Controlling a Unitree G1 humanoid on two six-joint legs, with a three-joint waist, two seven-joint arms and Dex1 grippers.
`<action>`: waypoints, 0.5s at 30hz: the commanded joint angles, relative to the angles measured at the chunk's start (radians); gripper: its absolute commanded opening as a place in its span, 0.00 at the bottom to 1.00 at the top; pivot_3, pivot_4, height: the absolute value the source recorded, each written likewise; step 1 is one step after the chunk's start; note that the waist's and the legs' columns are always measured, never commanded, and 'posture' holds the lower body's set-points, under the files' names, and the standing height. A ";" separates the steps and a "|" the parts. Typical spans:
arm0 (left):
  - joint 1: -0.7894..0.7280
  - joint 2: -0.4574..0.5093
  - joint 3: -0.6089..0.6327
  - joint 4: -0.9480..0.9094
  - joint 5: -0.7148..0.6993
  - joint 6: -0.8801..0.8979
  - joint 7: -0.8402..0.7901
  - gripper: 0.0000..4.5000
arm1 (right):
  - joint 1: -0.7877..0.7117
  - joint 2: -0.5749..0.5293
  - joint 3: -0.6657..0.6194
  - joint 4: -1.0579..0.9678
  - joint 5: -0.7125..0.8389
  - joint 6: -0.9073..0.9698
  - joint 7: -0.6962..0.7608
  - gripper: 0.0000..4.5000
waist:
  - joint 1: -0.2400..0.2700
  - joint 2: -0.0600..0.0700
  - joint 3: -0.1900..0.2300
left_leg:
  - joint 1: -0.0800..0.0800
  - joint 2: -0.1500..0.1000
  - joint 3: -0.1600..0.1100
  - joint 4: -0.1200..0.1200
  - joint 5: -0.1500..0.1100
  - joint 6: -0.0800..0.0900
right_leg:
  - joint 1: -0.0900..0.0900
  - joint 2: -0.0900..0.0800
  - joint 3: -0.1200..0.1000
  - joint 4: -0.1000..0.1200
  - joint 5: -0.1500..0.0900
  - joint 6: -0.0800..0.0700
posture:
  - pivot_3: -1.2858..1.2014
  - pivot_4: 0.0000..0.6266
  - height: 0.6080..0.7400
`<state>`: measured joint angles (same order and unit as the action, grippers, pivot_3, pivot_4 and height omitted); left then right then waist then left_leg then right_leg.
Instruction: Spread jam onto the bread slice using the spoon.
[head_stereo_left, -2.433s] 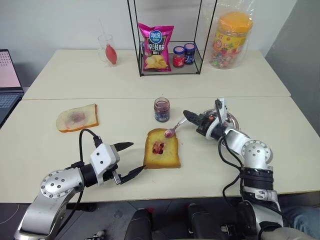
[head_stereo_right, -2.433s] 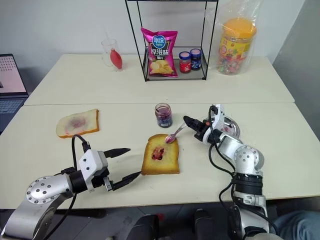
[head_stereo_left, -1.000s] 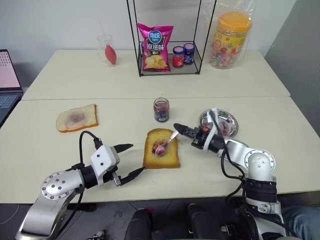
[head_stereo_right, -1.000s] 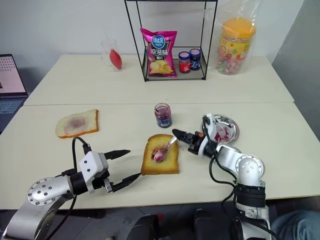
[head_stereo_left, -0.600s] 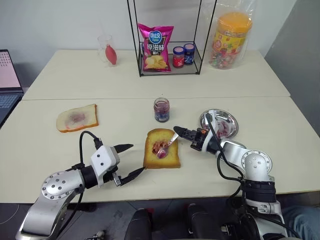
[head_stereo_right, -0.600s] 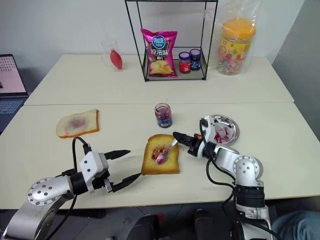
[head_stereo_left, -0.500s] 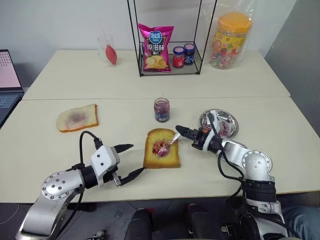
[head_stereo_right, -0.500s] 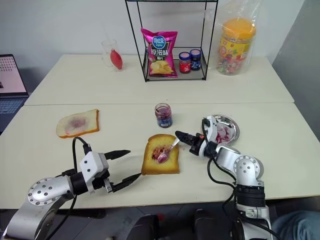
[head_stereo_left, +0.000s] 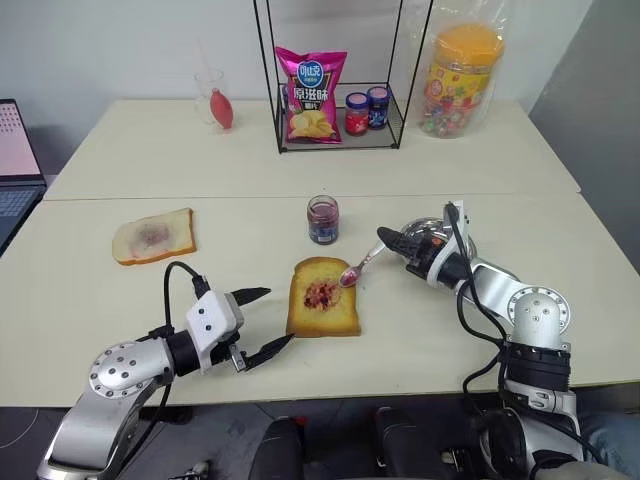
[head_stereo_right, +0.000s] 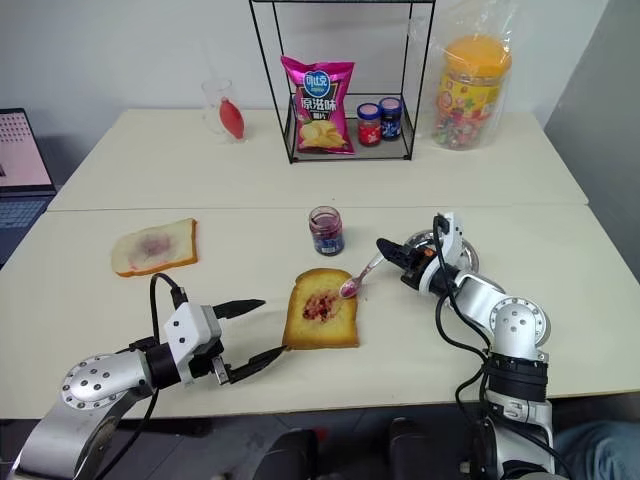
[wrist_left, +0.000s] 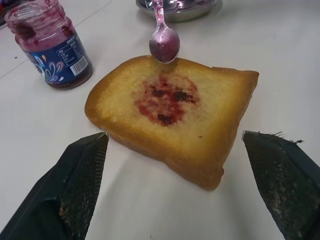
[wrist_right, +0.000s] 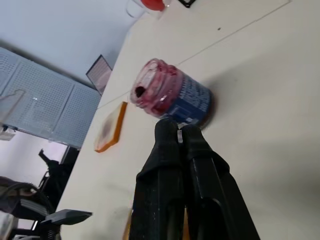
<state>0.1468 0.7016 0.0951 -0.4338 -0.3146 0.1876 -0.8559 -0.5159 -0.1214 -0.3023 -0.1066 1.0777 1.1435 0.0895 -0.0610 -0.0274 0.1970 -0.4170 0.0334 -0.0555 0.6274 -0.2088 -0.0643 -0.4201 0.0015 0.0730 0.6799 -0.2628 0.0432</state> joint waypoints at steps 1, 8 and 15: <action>-0.007 -0.005 0.008 -0.015 -0.006 -0.013 0.005 1.00 | 0.006 0.038 0.028 -0.055 0.032 0.000 -0.021 0.01 | -0.002 0.000 0.000 | 0.000 0.000 0.000 0.000 0.000 0.000 | 0.000 0.000 0.000 0.000 0.000 0.000 | 0.52 0.24 1.00; -0.016 -0.004 0.010 -0.019 -0.012 -0.002 0.008 1.00 | 0.036 0.049 0.106 -0.025 -0.059 -0.046 0.000 0.01 | -0.002 0.000 0.000 | 0.000 0.000 0.000 0.000 0.000 0.000 | 0.000 0.000 0.000 0.000 0.000 0.000 | 0.52 0.24 1.00; -0.024 -0.009 0.008 -0.017 -0.013 0.003 0.013 1.00 | 0.047 -0.011 0.128 -0.030 -0.109 -0.062 0.050 0.01 | -0.001 0.000 0.000 | 0.000 0.000 0.000 0.000 0.000 0.000 | 0.000 0.000 0.000 0.000 0.000 0.000 | 0.52 0.24 1.00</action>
<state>0.1290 0.6994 0.0942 -0.4338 -0.3148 0.1913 -0.8517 -0.4717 -0.1130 -0.1685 -0.1099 0.9740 1.0932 0.1247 -0.0622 -0.0274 0.1969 -0.4170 0.0333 -0.0555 0.6278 -0.2088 -0.0644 -0.4198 0.0013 0.0729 0.6798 -0.2627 0.0433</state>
